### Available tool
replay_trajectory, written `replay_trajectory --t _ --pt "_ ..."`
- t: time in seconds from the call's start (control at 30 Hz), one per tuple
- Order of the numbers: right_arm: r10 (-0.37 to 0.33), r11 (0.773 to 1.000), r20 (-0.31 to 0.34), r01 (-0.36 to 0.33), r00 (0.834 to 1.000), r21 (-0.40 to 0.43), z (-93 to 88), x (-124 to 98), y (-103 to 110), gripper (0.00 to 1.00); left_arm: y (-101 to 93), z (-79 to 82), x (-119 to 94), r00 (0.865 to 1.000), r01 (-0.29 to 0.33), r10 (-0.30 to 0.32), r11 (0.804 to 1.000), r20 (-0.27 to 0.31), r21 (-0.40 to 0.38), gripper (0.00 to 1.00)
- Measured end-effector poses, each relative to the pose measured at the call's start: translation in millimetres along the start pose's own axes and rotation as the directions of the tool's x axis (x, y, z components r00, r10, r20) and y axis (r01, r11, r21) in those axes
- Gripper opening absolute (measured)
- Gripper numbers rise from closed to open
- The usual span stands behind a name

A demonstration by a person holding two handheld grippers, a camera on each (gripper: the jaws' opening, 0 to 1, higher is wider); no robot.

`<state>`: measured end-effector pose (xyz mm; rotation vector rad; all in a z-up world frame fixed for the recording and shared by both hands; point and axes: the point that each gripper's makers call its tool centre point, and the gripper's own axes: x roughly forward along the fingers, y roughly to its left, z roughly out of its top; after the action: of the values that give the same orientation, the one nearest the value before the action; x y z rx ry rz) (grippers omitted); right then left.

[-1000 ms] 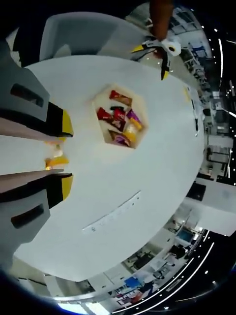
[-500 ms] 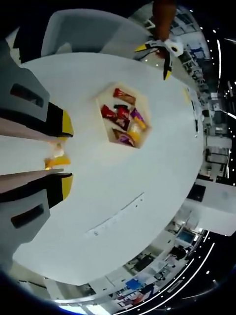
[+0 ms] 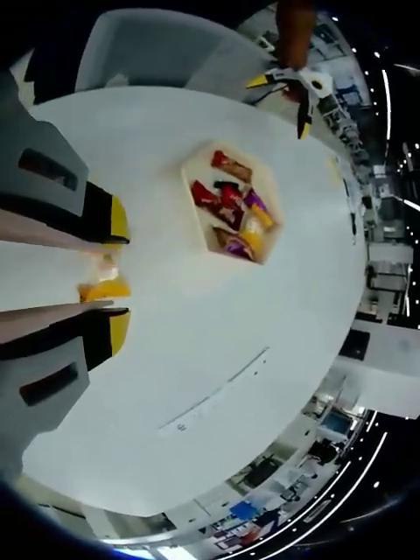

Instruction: Place the target food into the container with the food tongs after gripping and lifting it, then release it inside without dropping or visibly crushing the food.

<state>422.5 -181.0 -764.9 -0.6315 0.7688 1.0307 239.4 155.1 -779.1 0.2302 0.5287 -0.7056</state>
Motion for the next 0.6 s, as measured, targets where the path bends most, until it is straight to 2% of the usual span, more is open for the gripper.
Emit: replay_trajectory --t 0.5,0.6 --pt "0.007 1.0 0.006 -0.007 1.0 0.003 -10.1 21.4 8.2 0.28 0.3 0.1 -0.4 1.0 -0.001 0.001 1.0 -0.002 -0.01 0.99" --pt "-0.009 1.0 0.002 0.009 1.0 -0.02 -10.0 23.1 5.7 0.28 0.8 0.0 -0.6 1.0 -0.002 0.002 1.0 0.0 -0.012 0.99"
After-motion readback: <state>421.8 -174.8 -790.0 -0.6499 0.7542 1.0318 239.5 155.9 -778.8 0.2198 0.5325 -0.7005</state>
